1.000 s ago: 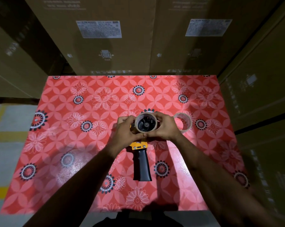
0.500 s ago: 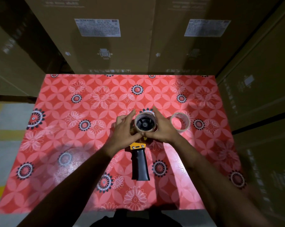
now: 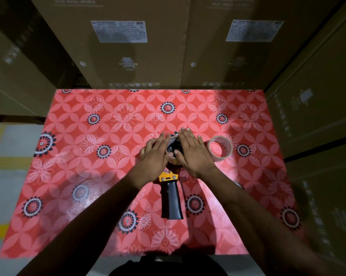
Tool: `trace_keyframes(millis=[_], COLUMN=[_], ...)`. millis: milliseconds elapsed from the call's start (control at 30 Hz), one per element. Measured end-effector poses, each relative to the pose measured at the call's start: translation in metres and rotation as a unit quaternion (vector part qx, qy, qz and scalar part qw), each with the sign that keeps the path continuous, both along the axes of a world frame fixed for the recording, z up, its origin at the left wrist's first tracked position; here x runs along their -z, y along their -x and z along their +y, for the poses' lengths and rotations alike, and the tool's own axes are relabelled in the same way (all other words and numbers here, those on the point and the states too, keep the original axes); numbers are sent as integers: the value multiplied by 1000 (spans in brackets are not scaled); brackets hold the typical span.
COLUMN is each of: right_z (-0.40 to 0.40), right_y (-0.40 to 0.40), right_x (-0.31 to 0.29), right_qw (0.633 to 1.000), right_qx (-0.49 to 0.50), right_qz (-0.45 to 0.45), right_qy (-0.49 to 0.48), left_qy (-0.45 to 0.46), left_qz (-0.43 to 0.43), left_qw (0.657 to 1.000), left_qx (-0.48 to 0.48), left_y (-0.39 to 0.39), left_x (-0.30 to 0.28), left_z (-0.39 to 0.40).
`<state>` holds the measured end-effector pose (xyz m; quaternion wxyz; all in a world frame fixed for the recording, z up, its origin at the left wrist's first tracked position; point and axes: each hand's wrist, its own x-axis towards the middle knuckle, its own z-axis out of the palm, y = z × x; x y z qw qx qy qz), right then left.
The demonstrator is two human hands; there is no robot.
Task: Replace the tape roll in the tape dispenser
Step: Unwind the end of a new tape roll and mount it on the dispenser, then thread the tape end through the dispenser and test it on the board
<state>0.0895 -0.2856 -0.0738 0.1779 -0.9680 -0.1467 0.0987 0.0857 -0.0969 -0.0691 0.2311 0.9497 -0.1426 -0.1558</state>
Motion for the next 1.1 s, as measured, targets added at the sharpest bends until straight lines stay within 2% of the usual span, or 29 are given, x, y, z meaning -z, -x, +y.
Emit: trace_keyframes(millis=[133, 300, 500, 700, 800, 967, 1100], right_z=[7, 9, 4, 4, 2, 12, 24], right_y=[2, 12, 8, 5, 13, 46, 85], right_x=[5, 23, 21, 12, 6, -6, -11], right_qw=[999, 999, 999, 994, 993, 995, 989], right_qx=[0, 20, 10, -9, -8, 1, 17], right_qz=[0, 28, 40, 48, 11, -77, -136], right_qy=[39, 13, 14, 98, 118, 65, 53], left_qy=[-41, -143, -164, -153, -113, -102, -98], left_qz=[12, 23, 21, 37, 5, -59, -61], left_qw=[999, 989, 986, 987, 993, 993, 993], left_qx=[16, 30, 31, 31, 36, 6, -24], left_y=[-4, -4, -3, -4, 7, 45, 77], left_x=[0, 3, 3, 0, -4, -9, -4], left_z=[2, -7, -9, -8, 1, 31, 67])
